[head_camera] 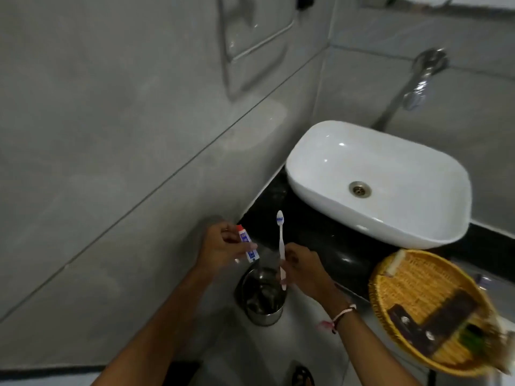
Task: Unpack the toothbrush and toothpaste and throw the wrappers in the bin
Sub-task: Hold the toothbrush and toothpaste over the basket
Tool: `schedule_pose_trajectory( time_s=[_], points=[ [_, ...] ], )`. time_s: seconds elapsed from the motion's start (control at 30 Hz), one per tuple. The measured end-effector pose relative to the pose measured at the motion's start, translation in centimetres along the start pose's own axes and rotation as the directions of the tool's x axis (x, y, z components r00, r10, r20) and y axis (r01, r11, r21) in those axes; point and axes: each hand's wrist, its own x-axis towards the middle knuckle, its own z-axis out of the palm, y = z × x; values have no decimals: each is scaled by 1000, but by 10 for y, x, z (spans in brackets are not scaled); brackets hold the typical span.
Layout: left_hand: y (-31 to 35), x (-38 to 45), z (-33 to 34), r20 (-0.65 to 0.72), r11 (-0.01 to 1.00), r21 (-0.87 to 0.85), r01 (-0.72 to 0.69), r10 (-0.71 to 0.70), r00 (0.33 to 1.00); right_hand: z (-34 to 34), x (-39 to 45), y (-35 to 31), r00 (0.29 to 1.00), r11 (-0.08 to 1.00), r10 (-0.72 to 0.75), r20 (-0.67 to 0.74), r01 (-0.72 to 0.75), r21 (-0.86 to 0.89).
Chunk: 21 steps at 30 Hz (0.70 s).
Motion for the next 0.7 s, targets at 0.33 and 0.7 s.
schedule_pose_trajectory(
  time_s=[0.33,0.7],
  points=[
    [111,5,178,495,974,156,-167,69,866,-132,-73,32,873,835,183,-452,105,540],
    [75,-14,333,680,818,438,-374,-29,733,-214,-112,137,695,831,533,-483,-323,452]
  ],
)
